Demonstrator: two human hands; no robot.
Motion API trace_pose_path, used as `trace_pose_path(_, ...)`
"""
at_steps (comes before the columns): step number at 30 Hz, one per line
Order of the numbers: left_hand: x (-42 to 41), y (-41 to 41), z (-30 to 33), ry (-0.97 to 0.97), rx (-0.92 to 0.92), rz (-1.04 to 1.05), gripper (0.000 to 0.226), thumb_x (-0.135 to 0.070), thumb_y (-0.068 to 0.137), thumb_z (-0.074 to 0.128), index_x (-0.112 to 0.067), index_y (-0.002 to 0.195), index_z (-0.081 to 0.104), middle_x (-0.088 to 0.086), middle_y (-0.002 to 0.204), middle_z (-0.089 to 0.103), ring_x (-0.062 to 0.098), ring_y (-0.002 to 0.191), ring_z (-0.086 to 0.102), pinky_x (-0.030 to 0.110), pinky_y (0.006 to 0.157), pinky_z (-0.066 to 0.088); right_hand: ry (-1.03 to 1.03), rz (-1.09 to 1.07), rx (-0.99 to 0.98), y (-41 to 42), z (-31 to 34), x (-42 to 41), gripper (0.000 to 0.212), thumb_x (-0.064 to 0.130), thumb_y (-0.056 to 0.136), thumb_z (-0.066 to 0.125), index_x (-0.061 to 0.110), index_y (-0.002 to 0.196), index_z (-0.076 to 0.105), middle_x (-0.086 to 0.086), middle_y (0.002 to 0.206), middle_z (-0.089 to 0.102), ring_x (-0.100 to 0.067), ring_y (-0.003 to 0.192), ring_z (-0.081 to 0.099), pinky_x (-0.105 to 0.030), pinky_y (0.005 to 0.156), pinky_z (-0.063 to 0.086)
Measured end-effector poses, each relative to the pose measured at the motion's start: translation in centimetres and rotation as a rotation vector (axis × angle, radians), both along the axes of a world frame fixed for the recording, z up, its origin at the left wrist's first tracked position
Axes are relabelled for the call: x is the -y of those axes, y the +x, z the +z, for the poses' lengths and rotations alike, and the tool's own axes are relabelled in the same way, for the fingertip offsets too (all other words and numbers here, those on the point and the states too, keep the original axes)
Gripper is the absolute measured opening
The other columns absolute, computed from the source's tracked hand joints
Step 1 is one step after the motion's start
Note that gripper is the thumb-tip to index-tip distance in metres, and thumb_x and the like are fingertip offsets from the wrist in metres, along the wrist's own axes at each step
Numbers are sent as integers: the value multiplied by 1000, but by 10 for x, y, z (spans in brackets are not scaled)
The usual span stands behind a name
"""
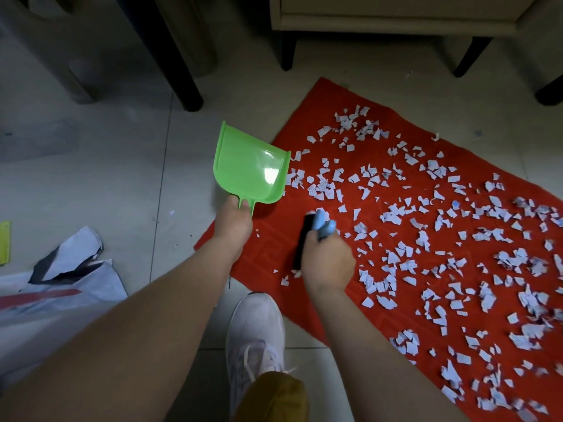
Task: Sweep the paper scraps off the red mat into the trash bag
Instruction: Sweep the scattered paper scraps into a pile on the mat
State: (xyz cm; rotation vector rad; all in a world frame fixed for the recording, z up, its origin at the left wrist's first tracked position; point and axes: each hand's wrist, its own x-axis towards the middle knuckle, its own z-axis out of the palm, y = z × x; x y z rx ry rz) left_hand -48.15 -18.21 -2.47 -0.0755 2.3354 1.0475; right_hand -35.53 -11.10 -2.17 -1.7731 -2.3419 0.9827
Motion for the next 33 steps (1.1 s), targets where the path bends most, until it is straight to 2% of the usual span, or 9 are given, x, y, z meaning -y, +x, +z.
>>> trace_pose_path(4,-3,0,-4,-6,13,0,28,-21,102,33,-9,117,52,-6,80,47,3,70,43,27,65,35,4,-191,-178,8,4,-10,36,30,95,43,4,79,61,-4,58,54,-26,58,56,-36,58,49)
trace_pose_path(7,-8,3,-3,1,8,-5,28,-21,102,33,-8,116,53,-4,84,50,5,71,45,26,61,35,-184,-52,-275,-1,2,2,37,30,94,46,4,70,59,-10,61,59,-30,59,57,-37,57,49)
trace_pose_path(10,-9,5,-1,0,5,-13,27,-21,102,33,-8,115,54,2,93,53,8,70,47,23,56,34,-291,142,-212,-8,-7,8,34,30,94,47,17,62,49,-2,60,55,-24,61,53,-33,59,43)
trace_pose_path(12,-8,5,-2,4,12,-11,28,-21,102,33,-8,115,53,3,93,52,5,68,45,21,52,32,-267,129,-142,-6,-13,3,33,33,95,45,15,68,54,-3,64,55,-25,64,55,-33,60,43)
trace_pose_path(16,-6,4,-4,-2,24,-10,29,-22,102,33,-10,119,53,-3,88,51,5,71,44,26,63,35,-12,-151,-37,9,-5,-22,39,36,97,38,6,83,59,-3,63,56,-24,61,56,-30,59,44)
trace_pose_path(20,-6,5,-6,0,35,-13,30,-23,102,33,-9,120,53,-1,93,52,3,71,43,27,69,35,1,-272,-175,13,6,-25,41,32,95,40,3,73,58,-5,60,55,-24,57,55,-32,55,45)
trace_pose_path(26,-10,7,-4,-16,15,-31,28,-22,102,33,-10,117,54,-1,89,52,3,68,44,21,52,30,-293,171,-170,-1,-8,0,42,33,95,46,5,66,57,-9,62,57,-25,58,53,-38,60,47)
trace_pose_path(30,-3,4,-7,-32,14,-27,29,-23,102,33,-8,114,54,1,90,54,9,73,47,27,60,36,-71,72,9,13,-13,-8,43,42,97,37,8,82,60,-5,66,59,-26,63,60,-34,61,49)
trace_pose_path(33,0,1,-7,-44,22,-10,26,-23,102,33,-9,109,53,0,84,51,10,72,46,29,60,36,90,-75,-10,20,3,-13,35,34,98,39,7,87,59,-2,63,53,-23,60,54,-31,58,43)
